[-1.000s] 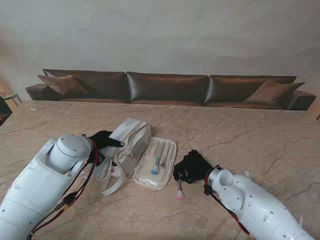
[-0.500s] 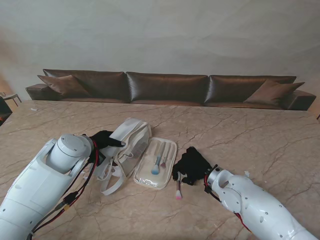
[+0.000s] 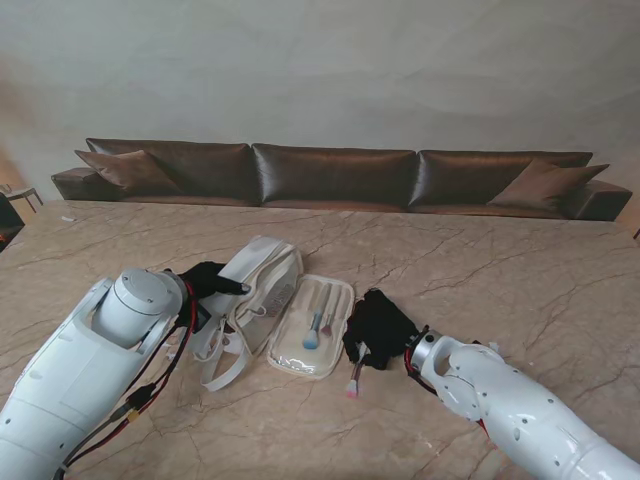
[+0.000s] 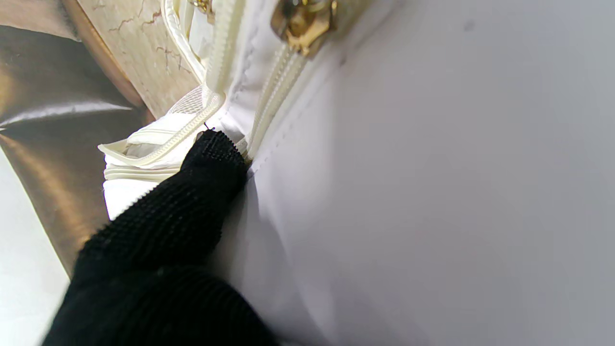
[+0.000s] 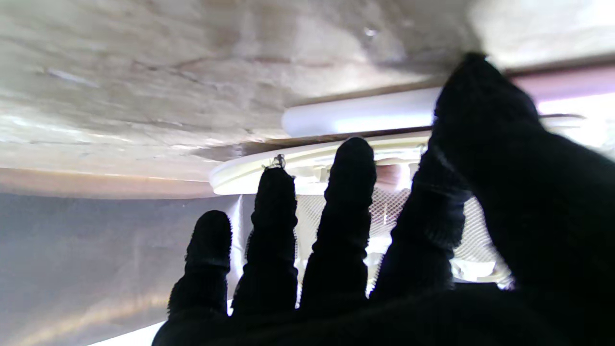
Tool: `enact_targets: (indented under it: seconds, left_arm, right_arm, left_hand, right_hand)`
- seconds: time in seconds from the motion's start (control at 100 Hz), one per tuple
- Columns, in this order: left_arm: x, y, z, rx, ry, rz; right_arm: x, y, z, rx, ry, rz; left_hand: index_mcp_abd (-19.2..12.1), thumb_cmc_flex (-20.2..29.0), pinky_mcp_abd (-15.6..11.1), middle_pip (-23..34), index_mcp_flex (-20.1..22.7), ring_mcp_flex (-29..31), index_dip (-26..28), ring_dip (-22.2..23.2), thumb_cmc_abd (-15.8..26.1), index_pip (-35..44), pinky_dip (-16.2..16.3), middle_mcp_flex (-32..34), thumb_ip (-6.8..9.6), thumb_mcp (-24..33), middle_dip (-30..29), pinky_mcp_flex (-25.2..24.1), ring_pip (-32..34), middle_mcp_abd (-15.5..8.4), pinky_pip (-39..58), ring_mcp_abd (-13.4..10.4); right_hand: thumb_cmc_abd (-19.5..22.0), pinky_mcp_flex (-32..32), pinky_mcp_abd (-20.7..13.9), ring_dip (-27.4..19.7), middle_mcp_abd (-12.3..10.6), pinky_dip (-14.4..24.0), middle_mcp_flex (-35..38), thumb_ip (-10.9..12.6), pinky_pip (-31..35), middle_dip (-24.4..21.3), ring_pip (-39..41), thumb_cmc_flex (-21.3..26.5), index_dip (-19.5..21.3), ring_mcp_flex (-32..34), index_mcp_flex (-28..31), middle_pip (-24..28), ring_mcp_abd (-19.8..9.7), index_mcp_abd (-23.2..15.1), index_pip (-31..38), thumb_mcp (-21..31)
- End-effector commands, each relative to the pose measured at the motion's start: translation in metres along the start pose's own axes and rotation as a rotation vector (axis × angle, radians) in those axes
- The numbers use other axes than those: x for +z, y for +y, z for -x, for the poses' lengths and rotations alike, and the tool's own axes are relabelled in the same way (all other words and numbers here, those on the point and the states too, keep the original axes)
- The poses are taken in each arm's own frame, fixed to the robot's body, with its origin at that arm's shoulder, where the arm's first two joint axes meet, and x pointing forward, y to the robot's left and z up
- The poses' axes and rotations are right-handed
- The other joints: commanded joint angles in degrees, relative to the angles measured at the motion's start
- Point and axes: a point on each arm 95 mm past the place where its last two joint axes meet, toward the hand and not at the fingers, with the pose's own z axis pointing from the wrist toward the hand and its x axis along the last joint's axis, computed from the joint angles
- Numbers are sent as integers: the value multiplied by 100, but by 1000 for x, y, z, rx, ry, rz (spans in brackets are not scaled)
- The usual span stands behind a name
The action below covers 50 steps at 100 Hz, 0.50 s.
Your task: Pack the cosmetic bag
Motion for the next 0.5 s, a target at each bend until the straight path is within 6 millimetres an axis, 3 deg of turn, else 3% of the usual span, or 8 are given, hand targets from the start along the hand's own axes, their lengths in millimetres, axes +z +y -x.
enact_targets:
  seconds: [0.0,0.2,0.29,0.42,0.49]
  left_arm:
    - [-1,3,-3,-7,10,7]
    - [0,4,-3,-9,11,5]
    - [0,4,-3,-8,10,7]
    - [0,5,-3,-5,12,10]
    - [1,5,-4,-3,14,10]
  right_arm:
    - [-10,-15,0,-24,16,-78]
    - [-10,-12,0,-70,70,-115]
    - [-10,-13,0,-67,77,-119]
    - [-10,-10,2,-40,78,-108]
    - [-10,-6,2,-16,73,-95]
  left_hand:
    - [-911,579,136,111,351,-6,150,55,713,591,121,38,200,272,63,-1,40,-98,10,61]
    - [-910,584,144,106,344,-79,153,42,715,593,108,28,202,266,71,-67,-6,-93,-44,75]
    - [-905,592,145,106,343,-72,153,45,716,593,109,29,204,269,74,-65,0,-84,-45,83]
    - [-902,591,153,106,352,-64,152,47,716,595,112,30,203,268,75,-64,7,-84,-46,75]
    - [-909,588,148,99,345,-76,153,45,717,593,113,23,202,263,73,-63,2,-95,-46,78]
  right_hand:
    - [-343,-149,-79,-149,36,-92,-238,54,50,-202,-104,76,320,-175,359,-131,-175,93,447,-166]
    - [-400,-110,-42,-292,-9,-161,-114,93,79,-347,-153,-177,1554,-29,231,-54,-169,76,153,257]
    - [-251,-113,-49,-282,9,-172,-128,227,70,-299,-157,-234,2327,-25,181,-76,-168,33,-124,423]
    - [166,-128,-132,-249,36,-164,-208,436,57,-200,-170,-251,2988,-90,62,-96,-171,6,-359,413]
    - [329,-141,-186,-238,47,-161,-255,467,58,-163,-166,-266,3089,-149,11,-106,-182,35,-379,405]
